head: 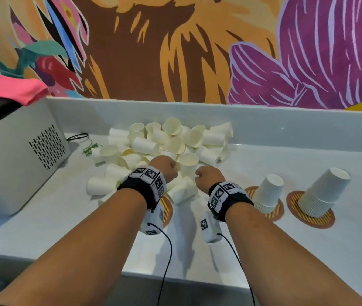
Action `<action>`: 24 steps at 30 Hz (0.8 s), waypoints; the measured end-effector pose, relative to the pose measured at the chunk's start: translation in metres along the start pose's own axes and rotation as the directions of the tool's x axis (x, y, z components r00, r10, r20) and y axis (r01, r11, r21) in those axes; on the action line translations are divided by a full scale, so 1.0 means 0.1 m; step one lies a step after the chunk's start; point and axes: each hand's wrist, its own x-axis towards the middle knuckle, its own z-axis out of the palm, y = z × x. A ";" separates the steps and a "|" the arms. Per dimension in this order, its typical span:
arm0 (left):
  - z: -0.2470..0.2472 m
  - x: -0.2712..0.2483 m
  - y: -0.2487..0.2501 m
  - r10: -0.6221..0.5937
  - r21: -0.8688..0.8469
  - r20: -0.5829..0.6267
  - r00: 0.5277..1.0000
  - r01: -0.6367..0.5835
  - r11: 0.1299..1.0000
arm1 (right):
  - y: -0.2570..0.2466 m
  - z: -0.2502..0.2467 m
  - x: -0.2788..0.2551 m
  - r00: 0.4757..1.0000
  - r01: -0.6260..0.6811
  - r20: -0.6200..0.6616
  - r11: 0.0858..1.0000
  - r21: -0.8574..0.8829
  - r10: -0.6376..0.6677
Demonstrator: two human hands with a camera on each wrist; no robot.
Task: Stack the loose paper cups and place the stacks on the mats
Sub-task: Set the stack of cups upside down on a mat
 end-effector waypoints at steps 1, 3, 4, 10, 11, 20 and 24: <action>-0.08 0.05 -0.03 0.015 0.007 0.000 1.000 -0.015 1.000 | -0.04 0.02 0.05 1.000 -0.018 0.003 1.000 0.003 0.018; -0.23 0.15 -0.12 0.034 0.007 0.001 0.999 -0.034 0.999 | -0.11 0.09 0.16 0.998 -0.055 0.015 0.998 -0.009 0.055; -0.29 0.20 -0.18 0.037 0.003 0.007 0.999 -0.037 0.999 | -0.15 0.14 0.22 0.996 -0.078 0.029 0.997 -0.025 0.079; -0.44 0.43 -0.41 0.028 -0.031 0.094 0.995 -0.026 0.999 | -0.20 0.42 0.34 0.963 -0.239 0.112 0.969 -0.062 0.245; -0.45 0.45 -0.43 0.033 -0.026 0.111 0.993 -0.030 0.999 | -0.20 0.46 0.34 0.958 -0.257 0.117 0.965 -0.041 0.260; -0.56 0.66 -0.47 0.057 -0.029 0.160 0.985 -0.053 0.998 | -0.49 0.10 0.58 0.987 -0.083 -0.131 0.992 0.093 0.095; -0.55 0.77 -0.38 0.059 -0.019 0.174 0.983 -0.057 0.998 | -0.83 -0.29 0.73 0.959 0.096 -0.277 0.985 0.145 -0.052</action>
